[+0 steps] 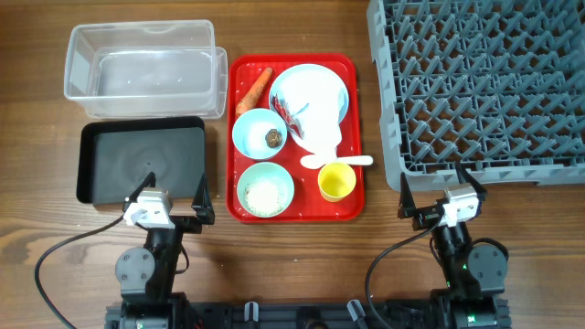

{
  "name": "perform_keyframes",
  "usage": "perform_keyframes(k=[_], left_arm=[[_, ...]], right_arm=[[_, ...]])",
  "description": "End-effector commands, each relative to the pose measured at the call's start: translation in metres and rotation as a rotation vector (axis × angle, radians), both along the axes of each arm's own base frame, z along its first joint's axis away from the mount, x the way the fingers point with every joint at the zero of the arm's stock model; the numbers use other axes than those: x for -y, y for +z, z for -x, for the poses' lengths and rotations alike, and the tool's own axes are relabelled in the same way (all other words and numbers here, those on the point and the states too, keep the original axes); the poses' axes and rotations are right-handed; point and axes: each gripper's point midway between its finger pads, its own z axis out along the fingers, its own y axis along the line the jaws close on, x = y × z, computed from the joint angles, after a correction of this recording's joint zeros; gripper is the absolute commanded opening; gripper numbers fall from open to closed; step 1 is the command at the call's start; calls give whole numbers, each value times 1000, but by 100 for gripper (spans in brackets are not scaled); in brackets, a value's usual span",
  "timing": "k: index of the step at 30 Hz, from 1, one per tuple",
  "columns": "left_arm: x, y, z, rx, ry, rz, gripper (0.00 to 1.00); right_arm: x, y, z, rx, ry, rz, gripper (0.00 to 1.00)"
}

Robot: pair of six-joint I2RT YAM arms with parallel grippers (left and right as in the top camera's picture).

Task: Sort waste into correct bins and load items into the dishwasher rack
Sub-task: 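Move the left gripper over the blue bowl holding the brown mushroom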

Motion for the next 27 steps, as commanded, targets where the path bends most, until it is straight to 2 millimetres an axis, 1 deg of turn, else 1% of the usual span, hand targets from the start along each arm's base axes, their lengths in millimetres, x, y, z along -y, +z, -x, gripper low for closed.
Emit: perform_keyframes(k=[1, 15, 19, 21, 23, 25, 27], left_arm=[[-3, -4, -1, -9, 15, 6, 100], [-3, -4, -1, -9, 15, 6, 100], [-1, -1, -1, 4, 2, 7, 100], [8, 4, 0, 24, -48, 9, 100], [9, 5, 0, 26, -55, 9, 100], [14, 6, 1, 33, -85, 10, 100], [20, 13, 2, 60, -122, 9, 100]], right_arm=[[-2, 0, 0, -2, 10, -14, 100], [-3, 1, 0, 3, 18, -17, 100], [-4, 10, 1, 39, 27, -19, 100], [-14, 17, 3, 68, 83, -18, 100], [-25, 29, 8, 116, 155, -15, 100], [-30, 36, 11, 147, 185, -13, 100], [-32, 41, 12, 167, 200, -15, 100]])
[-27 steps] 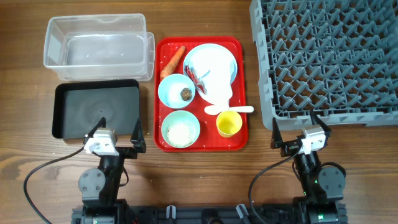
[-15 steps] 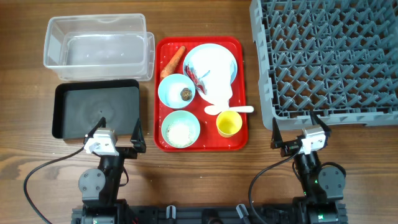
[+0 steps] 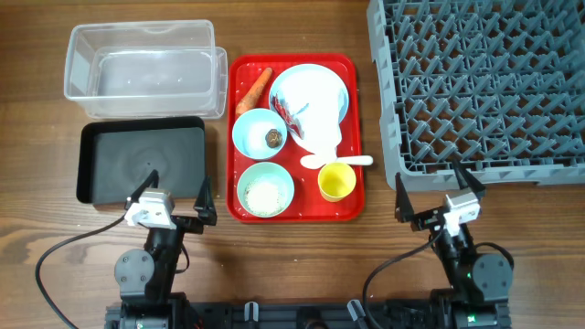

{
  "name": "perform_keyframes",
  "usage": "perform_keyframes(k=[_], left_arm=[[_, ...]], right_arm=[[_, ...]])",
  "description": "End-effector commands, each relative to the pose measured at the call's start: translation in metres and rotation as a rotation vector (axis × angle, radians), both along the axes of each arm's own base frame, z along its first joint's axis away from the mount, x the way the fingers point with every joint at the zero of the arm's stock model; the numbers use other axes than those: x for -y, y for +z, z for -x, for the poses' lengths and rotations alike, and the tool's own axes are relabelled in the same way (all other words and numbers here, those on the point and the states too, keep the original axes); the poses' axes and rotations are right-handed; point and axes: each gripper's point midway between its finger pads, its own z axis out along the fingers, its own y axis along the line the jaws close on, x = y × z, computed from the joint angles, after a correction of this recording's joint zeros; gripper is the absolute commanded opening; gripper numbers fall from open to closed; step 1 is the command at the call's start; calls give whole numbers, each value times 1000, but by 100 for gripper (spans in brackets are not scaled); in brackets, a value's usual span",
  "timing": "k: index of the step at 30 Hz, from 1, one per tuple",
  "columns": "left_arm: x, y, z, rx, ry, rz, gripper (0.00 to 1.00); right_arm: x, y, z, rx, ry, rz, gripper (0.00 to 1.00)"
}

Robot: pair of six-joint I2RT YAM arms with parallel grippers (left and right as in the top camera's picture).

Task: Sort waste into correct bins and load items into the dishwasher rack
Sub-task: 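Move the left gripper over the blue bowl holding the brown mushroom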

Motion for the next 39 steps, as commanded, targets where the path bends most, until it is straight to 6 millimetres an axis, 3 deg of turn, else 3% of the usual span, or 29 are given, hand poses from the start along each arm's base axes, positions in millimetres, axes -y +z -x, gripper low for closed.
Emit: perform_keyframes(k=[1, 6, 14, 19, 23, 28, 31, 35, 39], left_arm=[[15, 8, 3, 38, -91, 6, 100], [28, 31, 9, 107, -170, -1, 100], [36, 89, 15, 129, -221, -10, 100], [36, 110, -1, -5, -221, 9, 100], [35, 122, -21, -160, -221, 28, 100], [35, 108, -50, -474, -243, -18, 100], [39, 93, -60, -658, -256, -6, 100], [40, 75, -67, -849, -176, -122, 100], [71, 55, -63, -967, -223, -263, 100]], right_arm=[[-11, 7, 5, 26, 74, -11, 100], [-15, 26, 11, 79, 106, -50, 100], [-24, 72, 24, 154, 164, -30, 100], [-37, 103, 20, 147, 237, 35, 100], [-45, 122, -1, 50, 283, 37, 100], [-57, 127, -38, -165, 354, 66, 100], [-60, 119, -62, -367, 371, 46, 100], [-61, 106, -74, -583, 395, 119, 100], [-64, 103, -79, -782, 418, 59, 100]])
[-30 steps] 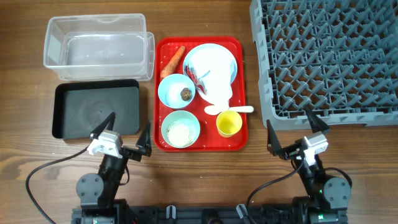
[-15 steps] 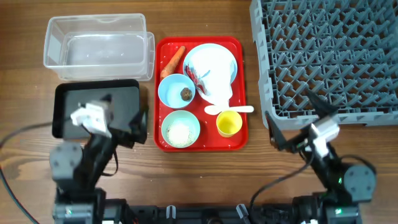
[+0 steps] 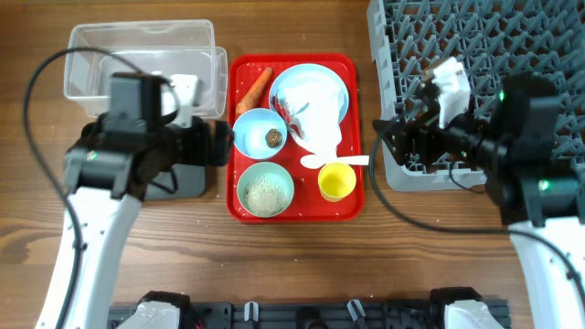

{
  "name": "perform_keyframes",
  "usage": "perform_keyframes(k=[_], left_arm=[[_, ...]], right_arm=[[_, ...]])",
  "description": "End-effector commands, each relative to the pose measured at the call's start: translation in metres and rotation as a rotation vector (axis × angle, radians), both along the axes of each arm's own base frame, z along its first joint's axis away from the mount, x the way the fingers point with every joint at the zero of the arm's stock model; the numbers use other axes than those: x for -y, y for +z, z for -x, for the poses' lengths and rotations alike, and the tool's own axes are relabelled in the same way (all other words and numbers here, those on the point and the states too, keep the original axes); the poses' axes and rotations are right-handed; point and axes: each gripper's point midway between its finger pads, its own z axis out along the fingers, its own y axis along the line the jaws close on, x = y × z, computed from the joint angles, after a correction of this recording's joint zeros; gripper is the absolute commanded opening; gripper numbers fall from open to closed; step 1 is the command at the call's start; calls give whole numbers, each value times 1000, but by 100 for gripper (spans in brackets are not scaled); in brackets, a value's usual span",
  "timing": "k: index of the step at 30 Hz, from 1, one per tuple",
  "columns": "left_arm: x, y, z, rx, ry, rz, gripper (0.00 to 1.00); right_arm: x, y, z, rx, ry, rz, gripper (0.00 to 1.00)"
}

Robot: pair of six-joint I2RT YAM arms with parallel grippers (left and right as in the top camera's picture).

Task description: Sort waste into correct bins and load items into the dishwasher rack

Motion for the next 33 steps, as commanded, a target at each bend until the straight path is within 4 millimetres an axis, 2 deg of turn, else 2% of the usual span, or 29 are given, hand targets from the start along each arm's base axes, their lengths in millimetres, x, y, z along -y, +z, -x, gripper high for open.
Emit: perform_keyframes(k=[1, 4, 6, 7, 13, 17, 19, 21, 22, 24, 27, 30, 33], left_arm=[[17, -6, -4, -5, -66, -98, 100], [40, -8, -6, 2, -130, -65, 100], [71, -4, -1, -8, -221, 62, 100], [81, -2, 2, -11, -252, 98, 100], [100, -4, 4, -13, -308, 122, 100], [112, -20, 5, -62, -337, 108, 100], [117, -34, 4, -101, -347, 94, 96], [118, -46, 1, -131, -339, 78, 86], [112, -53, -5, -148, -280, 59, 86], [93, -63, -20, -160, -106, 6, 85], [71, -65, -34, -137, 52, -45, 81], [70, -65, -38, -122, 61, -53, 77], [76, -77, -42, -133, 32, -71, 74]], right_arm=[[-8, 14, -5, -65, 33, -53, 100], [-16, 15, -7, -156, 9, -169, 100], [-20, 18, -11, -196, -9, -237, 100], [-20, 18, -12, -203, -17, -245, 100], [-6, 3, -19, -216, -110, -174, 100], [4, -5, -21, -232, -166, -135, 99], [4, -5, -21, -232, -168, -134, 96], [4, -6, -21, -242, -173, -139, 95], [4, -6, -21, -251, -182, -147, 94], [5, -7, -22, -254, -186, -145, 92], [4, -9, -22, -259, -187, -145, 90], [4, -14, -25, -274, -188, -143, 88], [4, -22, -29, -299, -190, -140, 87]])
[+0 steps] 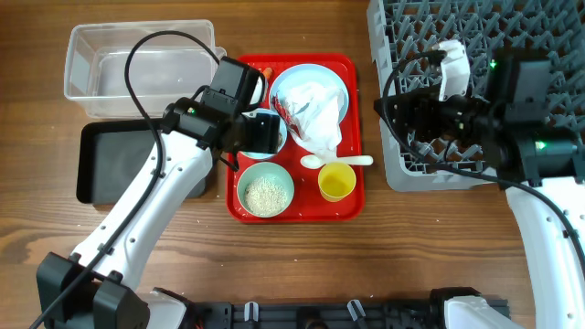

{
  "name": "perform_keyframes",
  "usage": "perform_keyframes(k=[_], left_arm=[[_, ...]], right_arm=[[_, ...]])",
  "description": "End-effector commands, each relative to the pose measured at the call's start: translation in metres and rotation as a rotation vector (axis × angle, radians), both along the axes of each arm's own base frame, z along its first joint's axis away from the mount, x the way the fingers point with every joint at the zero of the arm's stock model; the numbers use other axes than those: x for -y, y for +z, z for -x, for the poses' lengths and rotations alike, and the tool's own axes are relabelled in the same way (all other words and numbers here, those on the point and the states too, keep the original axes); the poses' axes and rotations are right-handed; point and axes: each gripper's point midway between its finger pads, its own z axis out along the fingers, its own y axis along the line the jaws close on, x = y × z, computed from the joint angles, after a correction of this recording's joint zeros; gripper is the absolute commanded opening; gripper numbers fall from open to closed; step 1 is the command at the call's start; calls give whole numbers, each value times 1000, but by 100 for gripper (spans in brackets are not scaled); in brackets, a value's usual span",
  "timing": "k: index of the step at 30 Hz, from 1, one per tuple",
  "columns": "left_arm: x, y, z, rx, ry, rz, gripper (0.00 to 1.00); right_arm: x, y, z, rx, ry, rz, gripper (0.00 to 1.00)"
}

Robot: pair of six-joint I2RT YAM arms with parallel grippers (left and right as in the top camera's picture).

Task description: Sort waste into correct bins and load items into the dishwasher rack

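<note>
A red tray holds a light blue plate with a crumpled wrapper and white napkin. On it too are a white spoon, a yellow cup and a light blue bowl of grains. My left gripper hangs open over a second small blue bowl and hides most of it. Only the tip of a carrot shows behind the arm. My right gripper is open at the left edge of the grey dishwasher rack, right of the tray.
A clear plastic bin stands at the back left, with a black bin in front of it. The left arm's cable loops over the clear bin. The rack fills the back right corner.
My left gripper has moved right, from over the black bin's right edge to over the small blue bowl on the tray. The right gripper has shifted slightly back along the rack's left edge.
Both arms first rested folded at the table's front edge with open grippers, and still did at the second moment. By the third moment both were raised, the left over the bins and the right over the rack's left edge. Now the left is over the tray.
</note>
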Motion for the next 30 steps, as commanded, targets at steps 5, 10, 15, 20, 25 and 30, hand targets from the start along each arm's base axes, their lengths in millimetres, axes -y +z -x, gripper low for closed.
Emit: perform_keyframes(k=[5, 10, 15, 20, 25, 30], left_arm=[[18, -48, -22, -39, -32, -71, 71], [35, -82, -37, -46, -52, -75, 68], [35, -118, -37, -110, -56, -107, 50], [34, -135, -34, -148, -56, -125, 31], [35, -135, -36, -141, -56, -122, 7], [35, -135, -36, -143, -45, -118, 4]], right_arm=[[3, -18, -13, -75, -35, 0, 87], [7, -21, -15, -78, -54, 18, 88], [8, -22, -16, -78, -61, 25, 88], [9, -22, -17, -73, -64, 27, 88], [9, -21, -17, -71, -64, 26, 87], [9, -21, -17, -71, -64, 27, 86]])
